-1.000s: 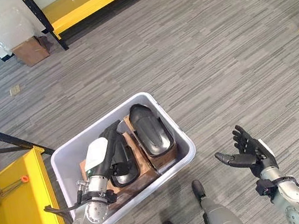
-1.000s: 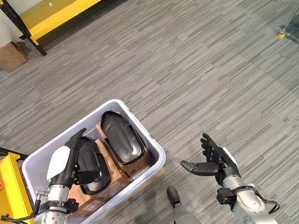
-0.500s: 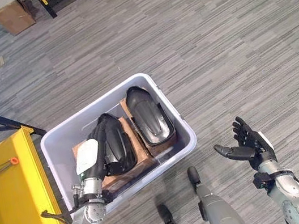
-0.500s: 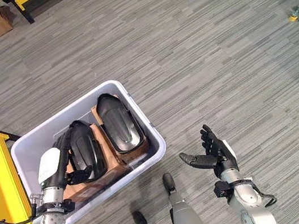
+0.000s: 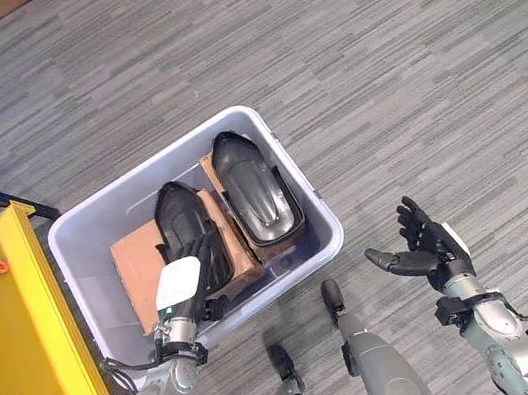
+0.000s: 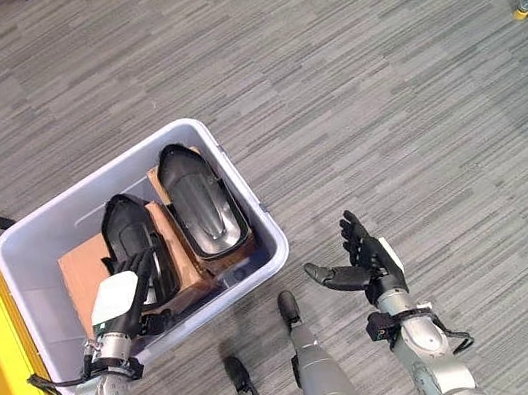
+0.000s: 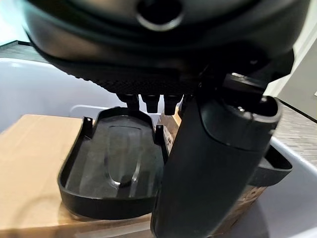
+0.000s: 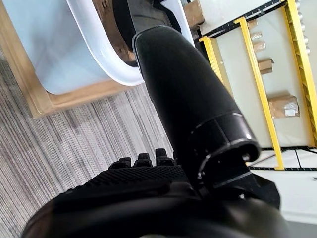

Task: Move parts from the plastic box to the shelf.

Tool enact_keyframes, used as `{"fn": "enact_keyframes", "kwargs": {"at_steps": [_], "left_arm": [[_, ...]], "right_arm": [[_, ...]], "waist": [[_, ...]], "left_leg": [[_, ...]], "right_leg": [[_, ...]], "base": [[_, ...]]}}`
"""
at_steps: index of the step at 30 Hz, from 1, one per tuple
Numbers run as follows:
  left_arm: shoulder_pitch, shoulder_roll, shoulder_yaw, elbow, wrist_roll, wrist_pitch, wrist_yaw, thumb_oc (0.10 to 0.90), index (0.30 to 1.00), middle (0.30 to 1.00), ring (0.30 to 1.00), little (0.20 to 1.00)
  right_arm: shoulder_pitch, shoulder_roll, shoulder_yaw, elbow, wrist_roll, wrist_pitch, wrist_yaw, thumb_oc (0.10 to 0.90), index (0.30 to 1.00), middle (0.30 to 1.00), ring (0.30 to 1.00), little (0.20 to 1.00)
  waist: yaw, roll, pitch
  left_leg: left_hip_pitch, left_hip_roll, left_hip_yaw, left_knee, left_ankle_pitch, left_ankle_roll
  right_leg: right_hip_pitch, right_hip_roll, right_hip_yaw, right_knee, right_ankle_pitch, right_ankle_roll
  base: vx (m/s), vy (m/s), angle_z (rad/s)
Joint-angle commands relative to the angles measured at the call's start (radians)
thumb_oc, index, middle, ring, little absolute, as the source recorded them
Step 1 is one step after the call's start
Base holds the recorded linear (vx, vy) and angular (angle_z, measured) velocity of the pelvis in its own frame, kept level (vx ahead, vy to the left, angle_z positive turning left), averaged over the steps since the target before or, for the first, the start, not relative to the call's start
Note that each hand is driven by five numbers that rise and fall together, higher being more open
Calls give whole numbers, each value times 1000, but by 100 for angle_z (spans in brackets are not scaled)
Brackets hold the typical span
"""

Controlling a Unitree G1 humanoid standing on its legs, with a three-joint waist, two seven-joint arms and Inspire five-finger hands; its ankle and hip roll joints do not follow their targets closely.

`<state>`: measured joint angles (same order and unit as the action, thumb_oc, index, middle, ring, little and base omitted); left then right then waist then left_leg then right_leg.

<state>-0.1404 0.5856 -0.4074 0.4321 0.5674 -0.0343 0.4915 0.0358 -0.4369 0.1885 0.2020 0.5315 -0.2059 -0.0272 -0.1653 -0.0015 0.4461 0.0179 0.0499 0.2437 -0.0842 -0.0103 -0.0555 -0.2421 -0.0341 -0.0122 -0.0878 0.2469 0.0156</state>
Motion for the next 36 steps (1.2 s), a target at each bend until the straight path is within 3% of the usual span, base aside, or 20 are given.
{"fn": "enact_keyframes", "kwargs": {"at_steps": [1, 8, 15, 20, 22, 31, 36], "left_arm": [[-24, 32, 23, 3, 61, -9, 64, 900, 1000, 1000, 1000, 1000], [-35, 10, -22, 76, 83, 15, 76, 900, 1000, 1000, 1000, 1000], [-118, -52, -59, 258, 20, 151, 121, 900, 1000, 1000, 1000, 1000], [-138, -81, 1, 355, -117, 220, 185, 900, 1000, 1000, 1000, 1000], [-139, -91, 23, 388, -124, 217, 196, 900, 1000, 1000, 1000, 1000], [-174, -113, 9, 440, -125, 252, 97, 900, 1000, 1000, 1000, 1000], [-208, -149, -17, 508, -171, 317, 76, 900, 1000, 1000, 1000, 1000]], "right_arm": [[-30, -2, -24, -65, -4, -106, -8, 900, 1000, 1000, 1000, 1000], [-44, -3, -12, -55, 23, -124, 6, 900, 1000, 1000, 1000, 1000], [-76, 6, 19, -39, 4, -130, -17, 900, 1000, 1000, 1000, 1000], [-69, 14, 27, -45, 10, -133, -29, 900, 1000, 1000, 1000, 1000], [-68, 16, 32, -46, 12, -138, -31, 900, 1000, 1000, 1000, 1000], [-77, 12, 46, -73, 18, -122, -44, 900, 1000, 1000, 1000, 1000], [-93, 9, 54, -63, 22, -112, -52, 900, 1000, 1000, 1000, 1000]], "waist": [[-17, -33, -47], [-22, -36, -24], [-33, -56, -1], [-29, -76, 11], [-27, -80, 13], [-30, -92, 32], [-38, -101, 40]], "left_leg": [[-91, 15, -13, 26, 15, 22], [-111, 15, 0, 56, 8, 21], [-134, 15, 14, 88, -3, 26], [-145, 18, 10, 101, -9, 30], [-150, 20, 8, 104, -8, 30], [-161, 33, 8, 112, -7, 29], [-167, 40, 13, 118, -8, 26]], "right_leg": [[62, -39, 24, 1, -133, 97], [52, -43, 23, 2, -128, 97], [38, -44, 37, 2, -123, 100], [34, -39, 40, 1, -119, 103], [32, -37, 40, 1, -118, 103], [29, -29, 39, 7, -120, 104], [28, -22, 44, 3, -121, 101]], "base": [[0, 0, 0], [0, 0, 0], [-5, -5, -3], [-4, -53, -3], [-6, -46, 0], [-4, -25, 1], [2, -16, 0]]}}
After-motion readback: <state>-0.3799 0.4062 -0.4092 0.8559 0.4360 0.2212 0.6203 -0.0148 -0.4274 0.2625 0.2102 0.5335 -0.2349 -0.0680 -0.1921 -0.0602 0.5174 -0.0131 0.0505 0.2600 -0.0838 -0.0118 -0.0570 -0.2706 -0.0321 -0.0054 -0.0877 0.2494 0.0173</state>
